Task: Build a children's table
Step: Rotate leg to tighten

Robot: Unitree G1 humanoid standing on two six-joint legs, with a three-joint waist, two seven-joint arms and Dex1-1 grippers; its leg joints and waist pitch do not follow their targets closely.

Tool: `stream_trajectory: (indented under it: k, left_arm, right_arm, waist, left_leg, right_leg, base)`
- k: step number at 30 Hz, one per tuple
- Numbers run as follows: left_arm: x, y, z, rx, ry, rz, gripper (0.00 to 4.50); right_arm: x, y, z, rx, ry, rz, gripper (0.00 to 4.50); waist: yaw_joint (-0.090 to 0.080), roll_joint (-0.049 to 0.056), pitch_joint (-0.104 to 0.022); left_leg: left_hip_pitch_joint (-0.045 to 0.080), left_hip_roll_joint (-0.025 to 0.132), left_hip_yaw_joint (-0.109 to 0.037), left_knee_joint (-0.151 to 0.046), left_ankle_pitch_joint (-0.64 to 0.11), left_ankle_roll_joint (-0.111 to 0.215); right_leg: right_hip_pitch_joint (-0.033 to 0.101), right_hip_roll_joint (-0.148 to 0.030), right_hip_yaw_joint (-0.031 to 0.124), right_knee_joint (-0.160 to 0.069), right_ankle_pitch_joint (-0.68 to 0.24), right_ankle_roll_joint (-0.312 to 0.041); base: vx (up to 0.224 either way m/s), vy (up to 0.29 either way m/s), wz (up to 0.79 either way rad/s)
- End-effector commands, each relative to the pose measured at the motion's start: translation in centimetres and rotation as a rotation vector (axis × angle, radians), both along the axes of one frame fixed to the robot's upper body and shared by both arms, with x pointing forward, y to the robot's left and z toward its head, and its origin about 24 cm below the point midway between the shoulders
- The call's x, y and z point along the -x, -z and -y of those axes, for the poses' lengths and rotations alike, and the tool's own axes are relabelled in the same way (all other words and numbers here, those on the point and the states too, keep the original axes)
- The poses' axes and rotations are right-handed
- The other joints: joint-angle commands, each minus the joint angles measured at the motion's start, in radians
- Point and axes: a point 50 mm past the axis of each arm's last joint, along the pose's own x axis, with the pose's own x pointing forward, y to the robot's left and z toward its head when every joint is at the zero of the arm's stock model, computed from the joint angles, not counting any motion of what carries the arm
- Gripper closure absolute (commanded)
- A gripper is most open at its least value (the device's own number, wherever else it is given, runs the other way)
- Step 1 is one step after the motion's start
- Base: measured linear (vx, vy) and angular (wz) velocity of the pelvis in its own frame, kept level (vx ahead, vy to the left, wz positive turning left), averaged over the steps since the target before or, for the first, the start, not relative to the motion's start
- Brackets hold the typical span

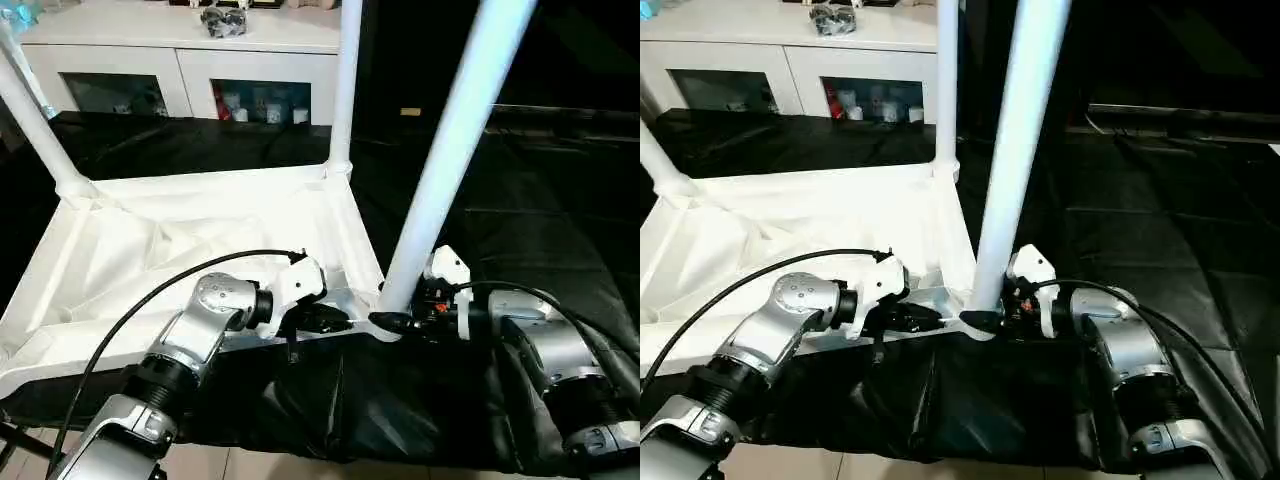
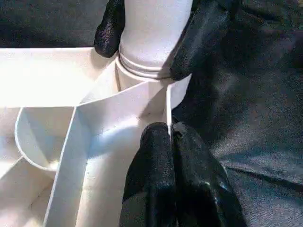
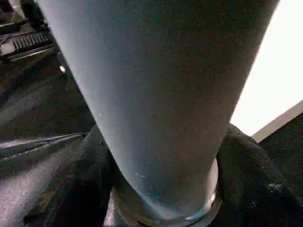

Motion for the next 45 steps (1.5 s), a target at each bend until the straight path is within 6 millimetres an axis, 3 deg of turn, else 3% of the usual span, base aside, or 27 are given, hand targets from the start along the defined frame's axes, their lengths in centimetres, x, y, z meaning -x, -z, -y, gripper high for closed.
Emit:
stream_trajectory:
  k: [1, 9, 14, 16, 18, 19, 23, 26, 28, 33, 35, 40, 43, 44, 45]
  left_arm:
    - [-0.3, -0.7, 0.5, 0.0, 0.006, 0.037, 4.5]
    - [-0.7, -0.7, 0.8, 0.022, -0.056, 0.04, 4.5]
    - [-1.6, -1.0, 2.5, 0.052, -0.201, 0.082, 4.5]
    - [-1.8, -1.0, 3.6, 0.063, -0.24, 0.092, 4.5]
    - [-1.8, -1.0, 4.7, 0.075, -0.271, 0.092, 4.5]
    - [-1.8, -1.0, 4.8, 0.077, -0.275, 0.092, 4.5]
    - [-1.9, -1.0, 6.1, 0.089, -0.323, 0.099, 4.5]
    - [-1.6, -0.9, 6.5, 0.081, -0.306, 0.108, 4.5]
    - [-1.4, -0.9, 6.5, 0.08, -0.28, 0.11, 4.5]
    - [-1.1, -0.8, 5.2, 0.073, -0.216, 0.114, 4.5]
    - [-0.9, -0.8, 4.4, 0.076, -0.174, 0.102, 4.5]
    - [-0.6, -1.0, 3.3, 0.08, -0.1, 0.084, 4.5]
    - [-0.4, -0.9, 2.7, 0.061, -0.06, 0.063, 4.5]
    - [-0.3, -0.7, 2.3, 0.044, -0.038, 0.046, 4.5]
    - [-0.3, -0.7, 2.2, 0.038, -0.03, 0.04, 4.5]
  right_arm:
    - [1.6, 1.1, -2.2, -0.002, -0.171, -0.073, 1.83]
    - [1.8, 1.5, -2.7, -0.059, -0.101, -0.078, 1.86]
    - [0.1, 2.1, -4.1, -0.108, 0.206, -0.035, 1.87]
    - [-0.6, 2.6, -5.1, -0.114, 0.347, -0.036, 1.87]
    - [-1.2, 3.0, -6.1, -0.117, 0.461, -0.034, 1.87]
    - [-1.3, 3.0, -6.2, -0.118, 0.475, -0.032, 1.87]
    - [-2.1, 3.1, -7.9, -0.118, 0.626, -0.032, 1.87]
    - [-2.2, 2.6, -9.0, -0.144, 0.616, -0.01, 1.87]
    - [-2.2, 2.2, -9.5, -0.184, 0.59, -0.004, 1.31]
    - [-2.2, 1.9, -8.4, -0.2, 0.532, 0.02, 0.96]
    - [-2.1, 1.8, -7.0, -0.159, 0.476, 0.062, 0.75]
    - [-1.5, 1.6, -5.0, -0.113, 0.303, 0.053, 0.75]
    - [-0.7, 1.7, -4.2, -0.081, 0.187, 0.036, 0.75]
    - [-0.3, 1.7, -3.8, -0.075, 0.127, 0.019, 0.75]
    - [-0.2, 1.6, -3.7, -0.074, 0.107, 0.013, 0.75]
  waist:
    - [0.001, -0.011, -0.061]
    - [0.004, -0.01, -0.058]
    - [-0.003, -0.009, -0.054]
    - [-0.015, -0.008, -0.052]
    - [-0.022, -0.009, -0.054]
    - [-0.026, -0.007, -0.053]
    - [-0.037, -0.005, -0.056]
    - [-0.039, -0.003, -0.058]
    - [-0.039, -0.003, -0.058]
    - [-0.042, -0.004, -0.059]
    - [-0.042, -0.002, -0.06]
    - [-0.034, 0.0, -0.065]
    - [-0.027, -0.001, -0.061]
    - [-0.024, -0.007, -0.06]
    - [-0.022, -0.006, -0.057]
  left_leg:
    - [-0.009, -0.006, 0.022, -0.062, -0.196, 0.09]
    - [-0.007, -0.006, 0.022, -0.064, -0.211, 0.082]
    - [-0.007, -0.01, 0.018, -0.07, -0.257, 0.047]
    - [-0.007, -0.012, 0.014, -0.073, -0.287, 0.027]
    - [-0.011, -0.015, 0.011, -0.073, -0.293, 0.023]
    - [-0.01, -0.014, 0.012, -0.073, -0.295, 0.024]
    - [-0.011, -0.016, 0.013, -0.071, -0.287, 0.027]
    - [-0.014, -0.015, 0.013, -0.07, -0.278, 0.039]
    - [-0.012, -0.015, 0.015, -0.07, -0.28, 0.047]
    - [-0.017, -0.015, 0.014, -0.07, -0.27, 0.062]
    - [-0.015, -0.014, 0.015, -0.068, -0.252, 0.066]
    - [-0.013, -0.011, 0.019, -0.061, -0.193, 0.103]
    - [-0.011, -0.01, 0.021, -0.061, -0.205, 0.115]
    - [-0.012, -0.01, 0.021, -0.062, -0.213, 0.114]
    - [-0.01, -0.008, 0.022, -0.063, -0.229, 0.109]
  right_leg:
    - [0.062, -0.012, 0.021, -0.051, -0.227, -0.247]
    - [0.06, -0.011, 0.021, -0.055, -0.255, -0.239]
    - [0.056, -0.012, 0.02, -0.066, -0.362, -0.194]
    - [0.052, -0.012, 0.017, -0.074, -0.427, -0.163]
    - [0.056, -0.012, 0.014, -0.076, -0.452, -0.145]
    - [0.05, -0.012, 0.016, -0.079, -0.45, -0.141]
    - [0.049, -0.01, 0.016, -0.076, -0.411, -0.156]
    - [0.052, -0.01, 0.016, -0.072, -0.361, -0.172]
    - [0.053, -0.008, 0.017, -0.07, -0.336, -0.182]
    - [0.059, -0.011, 0.017, -0.067, -0.322, -0.193]
    - [0.059, -0.01, 0.017, -0.065, -0.293, -0.204]
    - [0.063, -0.008, 0.019, -0.05, -0.159, -0.267]
    - [0.064, -0.008, 0.019, -0.051, -0.171, -0.271]
    - [0.064, -0.01, 0.02, -0.052, -0.198, -0.265]
    - [0.061, -0.01, 0.021, -0.056, -0.233, -0.256]
  base:
    - [0.0, 0.0, 0.0]
    - [0.0, 0.0, 0.0]
    - [0.0, 0.0, 0.0]
    - [0.0, 0.0, 0.0]
    - [0.0, 0.0, 0.0]
    - [0.0, 0.0, 0.0]
    - [0.0, 0.0, 0.0]
    - [0.0, 0.0, 0.0]
    - [0.0, 0.0, 0.0]
    - [0.0, 0.0, 0.0]
    - [0.0, 0.0, 0.0]
    - [0.0, 0.0, 0.0]
    - [0.0, 0.0, 0.0]
    - [0.0, 0.0, 0.0]
    - [0.0, 0.0, 0.0]
